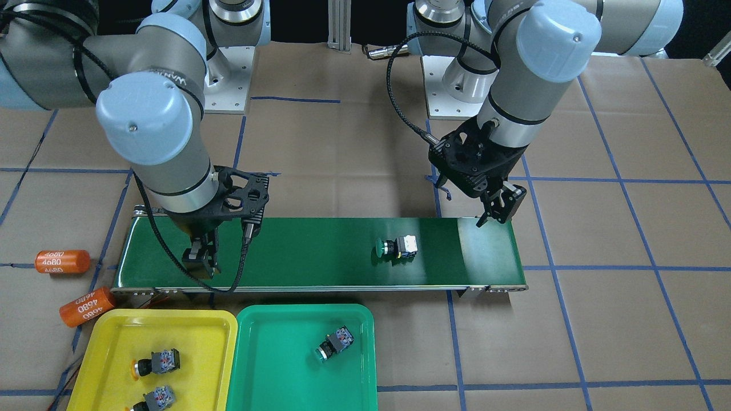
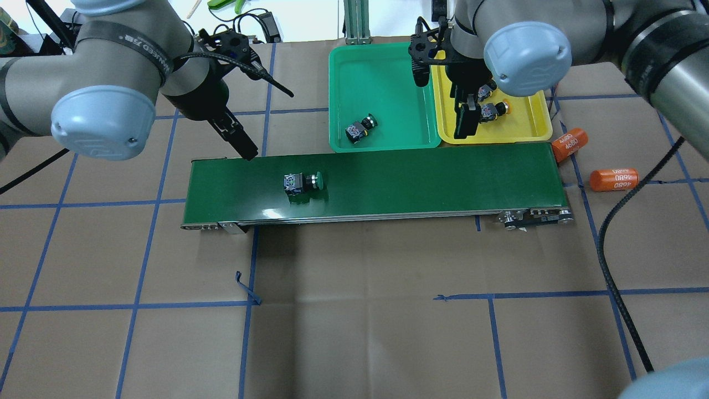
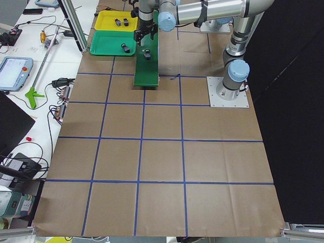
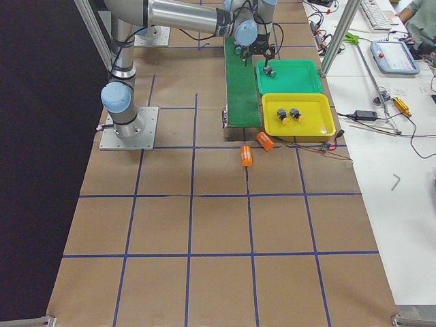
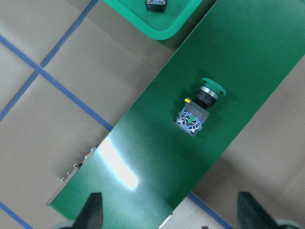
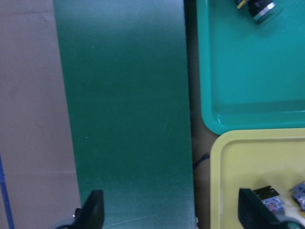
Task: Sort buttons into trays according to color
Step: 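Withdraw the left gripper while the right gripper moves down to the green button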
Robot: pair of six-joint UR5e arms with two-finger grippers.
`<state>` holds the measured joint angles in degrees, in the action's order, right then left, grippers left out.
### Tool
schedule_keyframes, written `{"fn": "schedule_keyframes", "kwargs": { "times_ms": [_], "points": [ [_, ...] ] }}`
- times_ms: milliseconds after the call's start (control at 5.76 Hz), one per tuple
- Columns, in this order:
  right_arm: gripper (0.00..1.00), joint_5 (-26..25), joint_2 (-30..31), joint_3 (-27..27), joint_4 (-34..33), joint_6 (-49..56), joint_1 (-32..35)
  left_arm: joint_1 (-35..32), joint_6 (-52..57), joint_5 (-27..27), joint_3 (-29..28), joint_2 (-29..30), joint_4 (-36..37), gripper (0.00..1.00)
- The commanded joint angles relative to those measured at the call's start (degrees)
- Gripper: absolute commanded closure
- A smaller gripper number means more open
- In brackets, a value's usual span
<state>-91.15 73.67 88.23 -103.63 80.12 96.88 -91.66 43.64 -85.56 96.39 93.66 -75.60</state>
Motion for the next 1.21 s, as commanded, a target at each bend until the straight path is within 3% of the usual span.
{"fn": "schedule_keyframes", "kwargs": {
  "times_ms": [0,347,521,1041],
  "points": [
    [0.00,0.36,3.93,4.84,-0.61,-0.58,0.50,1.56,-20.93,-2.13,-1.36,-4.88,-4.72,0.02],
    [0.00,0.80,2.37,4.94,-5.84,-0.66,3.03,1.74,-36.36,-5.23,-5.65,-3.94,-10.15,0.02],
    [0.00,1.50,0.70,4.94,-8.40,-6.76,5.22,1.66,-38.44,-5.14,-8.13,-3.32,-15.14,0.02],
    [0.00,1.59,-4.83,4.94,-13.95,-17.26,13.57,1.75,-37.76,-4.70,-7.98,-4.10,-14.93,0.02]
  ]
}}
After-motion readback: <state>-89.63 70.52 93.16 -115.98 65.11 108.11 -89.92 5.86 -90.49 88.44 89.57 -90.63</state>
